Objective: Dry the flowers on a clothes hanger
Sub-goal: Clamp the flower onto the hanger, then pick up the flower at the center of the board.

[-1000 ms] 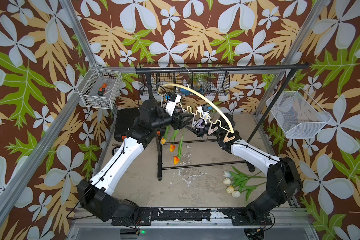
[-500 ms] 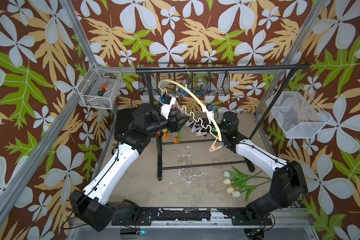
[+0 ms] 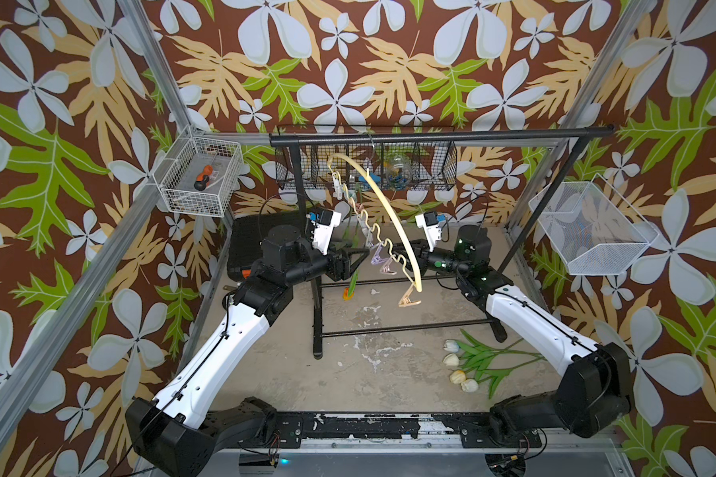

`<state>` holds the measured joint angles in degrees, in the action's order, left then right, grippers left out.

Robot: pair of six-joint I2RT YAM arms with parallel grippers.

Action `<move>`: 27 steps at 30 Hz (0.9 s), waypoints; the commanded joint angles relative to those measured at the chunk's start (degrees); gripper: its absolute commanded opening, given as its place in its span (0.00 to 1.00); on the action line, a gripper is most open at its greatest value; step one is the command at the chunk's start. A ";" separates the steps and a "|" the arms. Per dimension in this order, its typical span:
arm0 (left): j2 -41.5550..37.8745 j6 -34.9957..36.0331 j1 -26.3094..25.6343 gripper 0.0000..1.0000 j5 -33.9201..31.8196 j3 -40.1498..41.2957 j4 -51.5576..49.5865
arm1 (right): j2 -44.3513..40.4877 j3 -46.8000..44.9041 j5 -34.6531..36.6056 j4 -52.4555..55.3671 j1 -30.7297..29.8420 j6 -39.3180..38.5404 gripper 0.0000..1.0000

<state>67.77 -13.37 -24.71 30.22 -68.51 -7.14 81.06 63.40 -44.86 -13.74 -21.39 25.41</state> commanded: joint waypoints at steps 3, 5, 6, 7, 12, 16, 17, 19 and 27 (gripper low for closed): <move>-3.35 -2.26 -1.86 0.68 -1.56 3.66 -2.57 | -3.56 -3.48 5.50 6.56 2.25 0.30 0.35; -4.96 -3.21 -3.08 0.68 -2.85 5.52 -3.20 | -5.42 -6.16 6.57 7.41 3.55 1.32 0.35; -5.72 -3.63 -3.87 0.68 -3.60 6.49 -3.65 | -6.57 -7.51 7.25 7.87 4.21 1.62 0.35; -6.37 -4.03 -4.75 0.67 -4.41 7.27 -4.19 | -7.57 -8.79 7.77 8.40 4.79 1.74 0.36; -9.51 -6.35 -11.60 0.65 -8.15 13.19 -4.99 | -13.56 -14.79 11.44 12.27 8.57 2.60 0.40; -10.19 -7.71 -21.23 0.64 -13.86 17.63 -3.85 | -19.00 -19.51 16.13 15.85 11.57 4.29 0.45; -9.82 -8.18 -23.64 0.64 -15.19 18.64 -3.16 | -20.56 -20.76 17.20 16.38 12.07 4.78 0.47; -8.81 -8.82 -27.80 0.63 -16.43 20.27 -0.91 | -23.26 -22.55 19.27 17.60 12.67 5.24 0.53; 1.05 -7.34 -43.73 0.61 -23.38 21.51 6.29 | -28.92 -26.29 23.67 21.83 20.02 6.62 0.59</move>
<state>65.82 -21.50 -64.95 10.63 -46.19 -5.45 52.99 37.54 -23.66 6.55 -3.51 30.57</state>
